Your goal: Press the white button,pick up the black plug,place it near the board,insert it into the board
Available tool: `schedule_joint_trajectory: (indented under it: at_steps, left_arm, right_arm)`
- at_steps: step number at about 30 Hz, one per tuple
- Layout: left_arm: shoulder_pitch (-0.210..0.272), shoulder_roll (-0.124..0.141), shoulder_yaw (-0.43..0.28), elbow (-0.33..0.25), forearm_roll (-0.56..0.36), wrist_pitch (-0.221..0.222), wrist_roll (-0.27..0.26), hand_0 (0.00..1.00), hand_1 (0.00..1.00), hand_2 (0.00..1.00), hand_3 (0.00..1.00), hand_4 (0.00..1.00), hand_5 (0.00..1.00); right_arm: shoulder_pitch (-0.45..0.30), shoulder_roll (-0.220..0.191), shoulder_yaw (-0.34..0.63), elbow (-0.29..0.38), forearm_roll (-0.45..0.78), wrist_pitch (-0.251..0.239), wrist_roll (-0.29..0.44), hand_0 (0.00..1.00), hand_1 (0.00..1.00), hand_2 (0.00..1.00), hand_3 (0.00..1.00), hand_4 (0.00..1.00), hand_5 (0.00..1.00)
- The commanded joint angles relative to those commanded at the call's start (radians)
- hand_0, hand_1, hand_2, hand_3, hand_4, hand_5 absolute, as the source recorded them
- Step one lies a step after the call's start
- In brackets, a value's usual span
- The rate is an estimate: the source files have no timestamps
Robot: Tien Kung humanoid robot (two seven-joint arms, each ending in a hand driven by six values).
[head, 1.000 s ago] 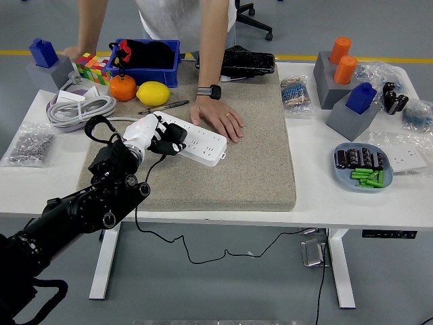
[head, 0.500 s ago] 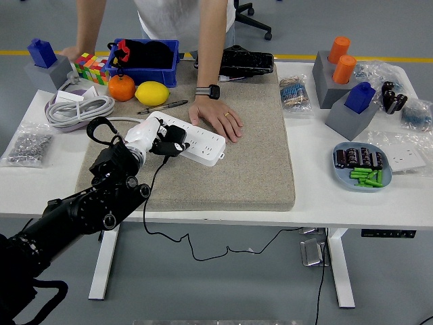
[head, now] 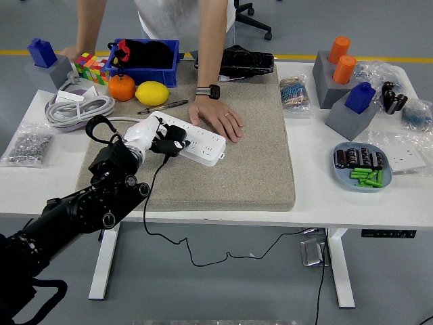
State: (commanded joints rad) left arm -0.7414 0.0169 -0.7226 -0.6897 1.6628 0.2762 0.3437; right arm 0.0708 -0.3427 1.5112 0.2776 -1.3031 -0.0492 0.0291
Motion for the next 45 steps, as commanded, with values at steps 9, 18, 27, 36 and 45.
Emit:
schedule_joint_trajectory:
  at_steps: [9,18,27,36,45]
  left_arm:
    - [-0.001,-0.001,-0.003,-0.006,0.001,0.006,-0.023,0.682,0.734,0.651,0.729,0.920,0.541]
    - [-0.002,-0.002,-0.005,-0.010,0.000,0.008,-0.033,0.840,0.853,0.815,0.819,0.947,0.630]
    - [-0.002,0.000,-0.007,-0.010,-0.003,0.006,-0.039,0.860,0.874,0.825,0.827,0.943,0.636]
    - [0.007,0.004,-0.025,-0.021,0.010,0.045,-0.099,0.939,0.973,0.947,0.911,0.946,0.645]
    - [0.022,0.022,-0.069,-0.077,0.033,0.065,-0.121,0.998,0.998,0.998,0.973,0.954,0.666]
  right_arm:
    - [0.000,0.001,0.005,0.000,-0.001,0.000,0.000,0.670,0.604,0.569,0.579,0.631,0.339]
    - [-0.001,0.003,0.003,0.000,-0.001,0.000,-0.001,0.670,0.604,0.568,0.578,0.631,0.339]
    - [-0.001,0.001,0.003,0.000,-0.001,0.000,0.000,0.670,0.604,0.569,0.578,0.631,0.336]
    - [-0.003,0.002,0.006,0.000,-0.001,0.000,0.000,0.669,0.605,0.569,0.579,0.632,0.335]
    - [-0.004,0.003,0.006,0.002,-0.001,0.000,0.000,0.670,0.604,0.569,0.579,0.632,0.335]
